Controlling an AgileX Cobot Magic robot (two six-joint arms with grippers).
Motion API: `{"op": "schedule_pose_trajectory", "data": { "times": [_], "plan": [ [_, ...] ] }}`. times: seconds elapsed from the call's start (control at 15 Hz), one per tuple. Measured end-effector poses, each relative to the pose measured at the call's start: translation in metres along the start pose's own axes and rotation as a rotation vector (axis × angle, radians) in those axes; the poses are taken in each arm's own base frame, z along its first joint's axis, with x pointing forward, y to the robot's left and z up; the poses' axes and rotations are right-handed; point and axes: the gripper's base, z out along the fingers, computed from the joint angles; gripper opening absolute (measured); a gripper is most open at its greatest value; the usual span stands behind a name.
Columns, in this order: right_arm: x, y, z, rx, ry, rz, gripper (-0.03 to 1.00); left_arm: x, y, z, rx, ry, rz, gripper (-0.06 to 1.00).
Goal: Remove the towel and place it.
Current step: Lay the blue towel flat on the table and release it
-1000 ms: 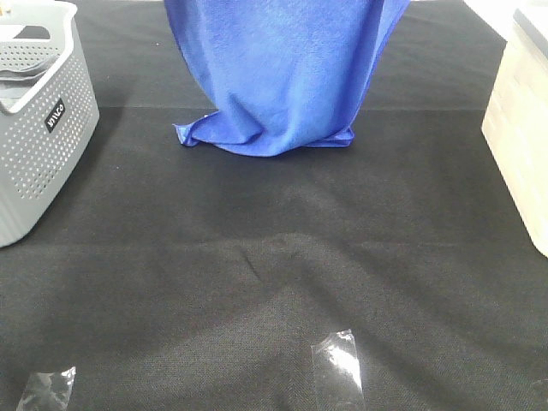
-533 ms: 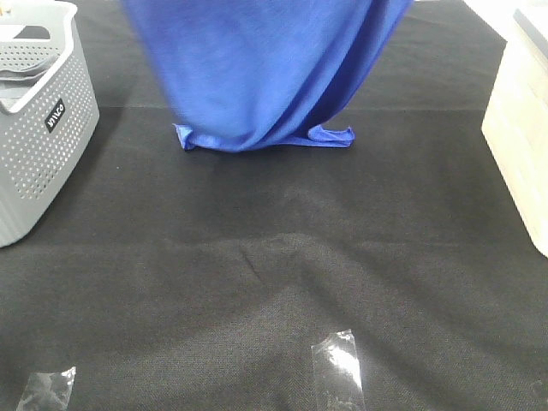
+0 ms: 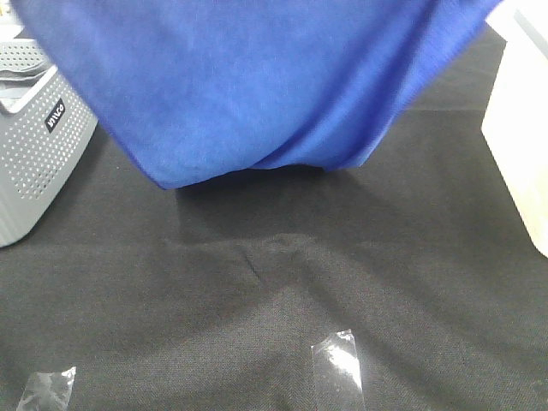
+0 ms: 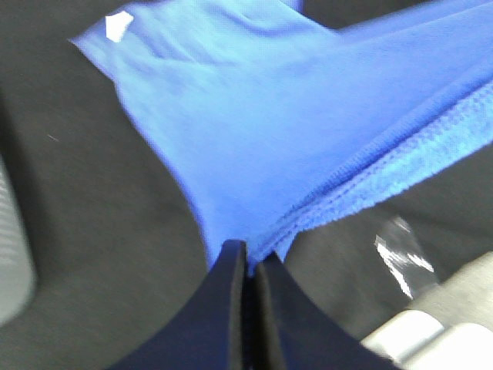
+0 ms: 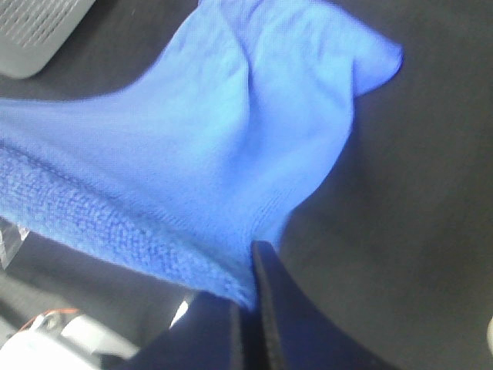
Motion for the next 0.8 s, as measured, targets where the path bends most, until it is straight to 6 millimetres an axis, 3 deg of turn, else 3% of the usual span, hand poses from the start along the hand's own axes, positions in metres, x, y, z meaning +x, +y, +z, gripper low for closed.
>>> {"op": "schedule_pose_trajectory", "data": {
  "times": [0.2,0.4,0.8],
  "plan": [
    [0.029,0.007,-0.009,-0.031,0.018,0.021,0.0,0.034,-0.008,-0.022,0.081,-0.014,-0.023,0.0],
    [0.053,0.012,-0.018,-0.057,0.021,0.053,0.0,0.055,-0.012,-0.042,0.117,-0.062,-0.031,0.0],
    [0.099,0.019,-0.019,-0.104,0.059,0.122,0.0,0.099,-0.014,-0.03,0.187,0.027,-0.083,0.0]
  ]
}}
